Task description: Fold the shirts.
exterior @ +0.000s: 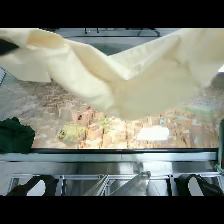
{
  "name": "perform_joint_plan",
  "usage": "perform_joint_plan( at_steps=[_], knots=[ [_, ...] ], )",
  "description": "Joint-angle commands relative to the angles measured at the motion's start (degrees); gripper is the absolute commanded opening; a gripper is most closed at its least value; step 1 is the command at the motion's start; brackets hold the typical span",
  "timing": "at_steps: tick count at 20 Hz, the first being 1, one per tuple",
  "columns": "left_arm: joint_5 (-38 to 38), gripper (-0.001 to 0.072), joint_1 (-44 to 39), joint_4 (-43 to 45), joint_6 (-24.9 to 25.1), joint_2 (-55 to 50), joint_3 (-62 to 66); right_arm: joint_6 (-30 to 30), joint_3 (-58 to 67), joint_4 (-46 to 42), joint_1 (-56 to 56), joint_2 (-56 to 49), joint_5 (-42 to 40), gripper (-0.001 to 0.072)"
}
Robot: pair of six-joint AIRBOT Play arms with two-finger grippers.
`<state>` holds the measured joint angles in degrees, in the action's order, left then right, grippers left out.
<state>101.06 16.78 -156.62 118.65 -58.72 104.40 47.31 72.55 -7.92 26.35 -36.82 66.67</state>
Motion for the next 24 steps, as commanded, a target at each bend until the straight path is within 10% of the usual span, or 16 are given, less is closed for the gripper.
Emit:
perform_joint_plan(
  at_steps=[1,9,10,11,13,14,19,24],
  knots=[
    [-1.51,0.0019,6.27,-0.63,0.37,-0.07,-4.35,2.45,-0.81,-5.18,-0.81,-1.57,-4.44,0.0014],
    [-13.75,0.0022,-5.75,-0.26,7.78,-30.47,-25.83,1.95,-3.72,-6.14,-18.53,-49.99,-16.17,0.0060],
    [-16.94,0.0025,-6.47,-0.31,7.63,-34.86,-26.27,2.01,-2.62,-5.88,-18.71,-56.15,-15.65,0.0385],
    [-19.58,0.0150,-6.73,-0.52,6.80,-39.17,-26.16,2.12,-0.98,-5.75,-18.36,-61.26,-12.83,0.0485],
    [-20.48,0.0644,-6.08,-0.48,4.07,-45.92,-23.21,2.32,1.68,-5.73,-15.89,-66.38,-4.81,0.0333],
    [-19.65,0.0719,-5.16,-0.44,1.90,-48.30,-21.03,2.45,1.75,-5.77,-14.14,-66.36,-2.03,0.0336],
    [-13.57,0.0718,1.20,3.43,-1.40,-51.93,-11.23,10.03,-0.09,-14.71,-3.63,-59.87,12.90,0.0335],
    [-14.12,0.0715,-4.48,8.39,-2.86,-50.99,-6.67,20.55,-20.76,-28.72,0.61,-45.46,7.37,0.0334]
  ],
)
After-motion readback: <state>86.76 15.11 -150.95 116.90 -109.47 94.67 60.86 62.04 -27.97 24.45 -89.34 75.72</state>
